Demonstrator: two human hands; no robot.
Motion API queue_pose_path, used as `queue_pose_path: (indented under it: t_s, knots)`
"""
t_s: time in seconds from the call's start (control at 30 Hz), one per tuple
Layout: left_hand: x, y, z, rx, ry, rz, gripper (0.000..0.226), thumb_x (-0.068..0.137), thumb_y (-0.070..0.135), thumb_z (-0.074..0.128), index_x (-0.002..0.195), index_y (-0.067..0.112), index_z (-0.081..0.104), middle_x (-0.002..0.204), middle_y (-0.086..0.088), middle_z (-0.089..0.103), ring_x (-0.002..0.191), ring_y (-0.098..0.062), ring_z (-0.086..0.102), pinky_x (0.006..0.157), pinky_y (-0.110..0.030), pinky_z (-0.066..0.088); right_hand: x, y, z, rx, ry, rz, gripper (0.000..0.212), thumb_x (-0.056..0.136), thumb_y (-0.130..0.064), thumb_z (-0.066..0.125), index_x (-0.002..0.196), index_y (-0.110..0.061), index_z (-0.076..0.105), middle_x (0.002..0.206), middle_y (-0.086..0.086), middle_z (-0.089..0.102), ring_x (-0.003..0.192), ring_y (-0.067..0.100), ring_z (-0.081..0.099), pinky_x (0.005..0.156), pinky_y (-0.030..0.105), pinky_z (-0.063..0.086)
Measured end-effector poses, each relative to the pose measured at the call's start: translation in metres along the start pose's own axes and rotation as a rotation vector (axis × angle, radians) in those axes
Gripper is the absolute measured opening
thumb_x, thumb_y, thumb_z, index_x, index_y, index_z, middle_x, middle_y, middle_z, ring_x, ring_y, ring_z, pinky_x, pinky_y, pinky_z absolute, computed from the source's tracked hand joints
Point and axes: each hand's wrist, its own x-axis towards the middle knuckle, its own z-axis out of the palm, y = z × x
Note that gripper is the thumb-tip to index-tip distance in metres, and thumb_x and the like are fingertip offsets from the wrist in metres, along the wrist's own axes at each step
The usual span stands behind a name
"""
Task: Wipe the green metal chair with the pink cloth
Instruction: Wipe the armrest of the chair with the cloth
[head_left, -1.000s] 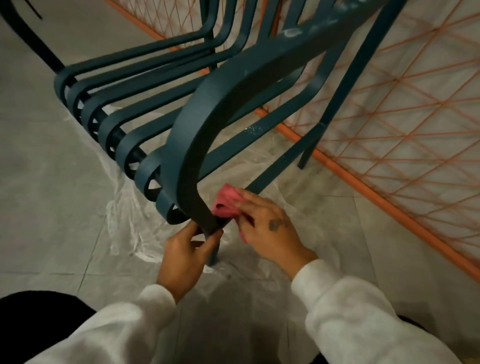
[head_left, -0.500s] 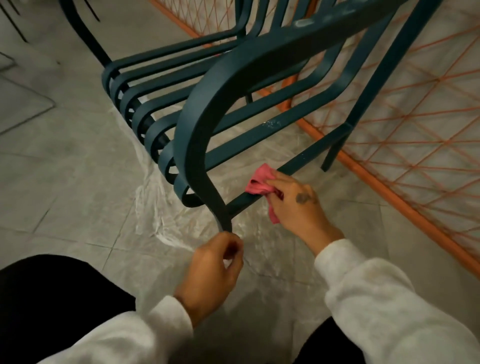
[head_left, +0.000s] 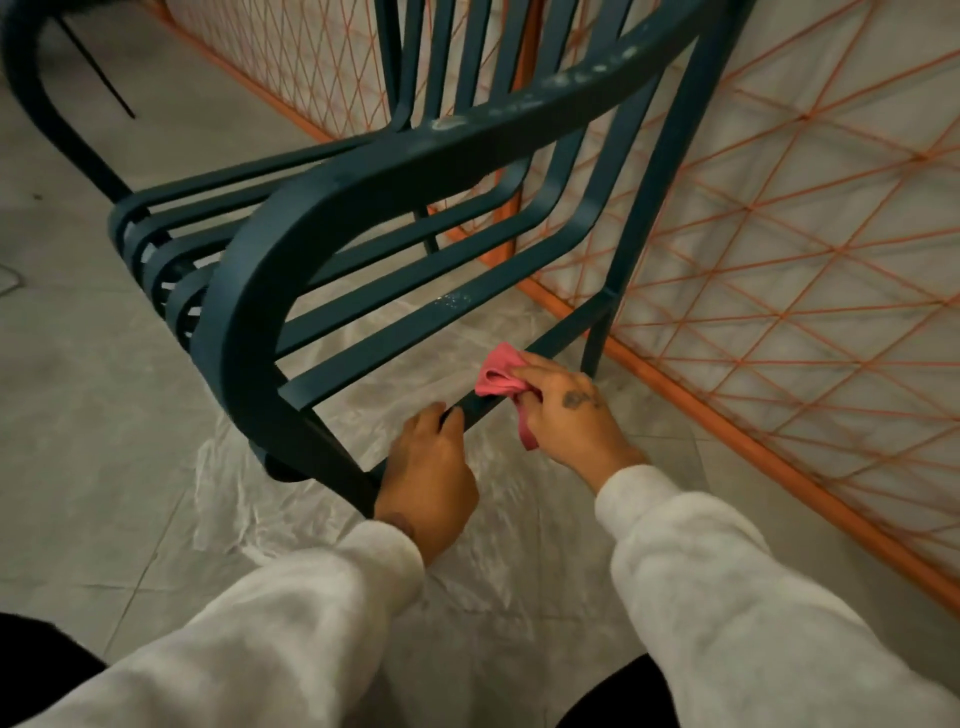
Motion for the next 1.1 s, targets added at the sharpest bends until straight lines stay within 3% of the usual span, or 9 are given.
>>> queue_pose_path:
  t_s: [0.13, 0.3, 0.43, 0.5, 0.63, 0.77, 0.9, 1.0, 1.1]
  knots:
    - [0.012, -0.007, 0.001, 0.003, -0.002, 0.001, 0.056, 0.09, 0.003, 0.054, 0.143, 0.017, 0.039, 0.133, -0.003, 0.05, 0.114, -0.024, 0.05, 0.101, -0.039, 0.045, 0.026, 0.029, -0.009, -0.036, 0.077, 0.016, 0.043, 0.096, -0.01, 0.055, 0.131, -0.034, 0.059, 0.137, -0.007, 0.058, 0.121, 0.023, 0.058, 0.1, 0.023, 0.036]
    - [0.012, -0.015, 0.005, -0.11, 0.065, -0.004, 0.048, 0.094, 0.001, 0.049, 0.14, 0.015, 0.046, 0.127, -0.003, 0.054, 0.109, -0.022, 0.055, 0.099, -0.036, 0.047, 0.059, 0.047, -0.022, -0.192, 0.058, 0.173, 0.053, 0.094, 0.0, 0.051, 0.135, -0.033, 0.056, 0.14, 0.004, 0.055, 0.119, 0.031, 0.057, 0.104, 0.04, 0.046]
    - [0.009, -0.014, 0.006, -0.189, 0.097, 0.047, 0.044, 0.093, -0.002, 0.049, 0.134, 0.012, 0.053, 0.12, -0.005, 0.059, 0.101, -0.023, 0.057, 0.092, -0.034, 0.049, 0.029, 0.023, -0.005, -0.066, -0.043, -0.127, 0.05, 0.093, 0.004, 0.048, 0.127, -0.03, 0.065, 0.148, -0.008, 0.047, 0.134, 0.01, 0.043, 0.115, 0.02, 0.024]
    - [0.01, -0.017, 0.005, -0.193, 0.109, 0.069, 0.042, 0.092, -0.005, 0.049, 0.129, 0.012, 0.058, 0.112, -0.005, 0.061, 0.094, -0.023, 0.057, 0.085, -0.034, 0.05, 0.007, 0.01, 0.008, -0.034, -0.097, -0.244, 0.049, 0.093, -0.001, 0.052, 0.13, -0.031, 0.062, 0.15, -0.012, 0.044, 0.135, -0.003, 0.035, 0.112, 0.008, 0.015]
    - [0.018, -0.02, 0.007, -0.244, 0.135, 0.026, 0.026, 0.093, 0.01, 0.057, 0.117, 0.017, 0.064, 0.099, 0.004, 0.058, 0.085, -0.015, 0.055, 0.077, -0.027, 0.047, 0.007, 0.023, 0.001, -0.006, -0.099, -0.249, 0.049, 0.093, -0.003, 0.054, 0.134, -0.028, 0.058, 0.148, -0.018, 0.041, 0.131, -0.008, 0.033, 0.106, -0.001, 0.009]
    - [0.024, -0.019, 0.012, -0.285, 0.192, -0.092, 0.021, 0.088, 0.024, 0.067, 0.108, 0.022, 0.063, 0.1, 0.007, 0.06, 0.085, -0.012, 0.058, 0.076, -0.024, 0.047, 0.044, 0.056, -0.02, -0.033, -0.002, -0.046, 0.048, 0.094, -0.001, 0.052, 0.131, -0.031, 0.061, 0.149, -0.011, 0.045, 0.132, 0.015, 0.048, 0.108, 0.016, 0.025]
    - [0.026, -0.023, 0.016, -0.307, 0.211, -0.074, 0.021, 0.086, 0.025, 0.069, 0.106, 0.024, 0.063, 0.096, 0.012, 0.057, 0.083, -0.006, 0.056, 0.072, -0.015, 0.042, 0.08, 0.09, -0.04, -0.212, 0.045, 0.091, 0.064, 0.089, 0.006, 0.058, 0.14, -0.032, 0.051, 0.146, 0.001, 0.05, 0.124, 0.03, 0.055, 0.108, 0.036, 0.039]
    - [0.026, -0.024, 0.016, -0.322, 0.222, -0.074, 0.019, 0.085, 0.024, 0.07, 0.103, 0.024, 0.063, 0.095, 0.013, 0.057, 0.081, -0.004, 0.055, 0.068, -0.008, 0.037, 0.1, 0.1, -0.049, -0.334, -0.003, 0.112, 0.075, 0.084, 0.003, 0.066, 0.146, -0.031, 0.041, 0.145, 0.005, 0.05, 0.125, 0.033, 0.053, 0.107, 0.039, 0.04]
    - [0.024, -0.024, 0.017, -0.326, 0.225, -0.075, 0.019, 0.085, 0.023, 0.071, 0.102, 0.024, 0.062, 0.094, 0.013, 0.058, 0.08, -0.002, 0.055, 0.067, -0.004, 0.035, 0.103, 0.094, -0.049, -0.32, -0.063, 0.095, 0.073, 0.087, 0.003, 0.06, 0.147, -0.033, 0.038, 0.152, -0.001, 0.042, 0.133, 0.029, 0.045, 0.111, 0.036, 0.034]
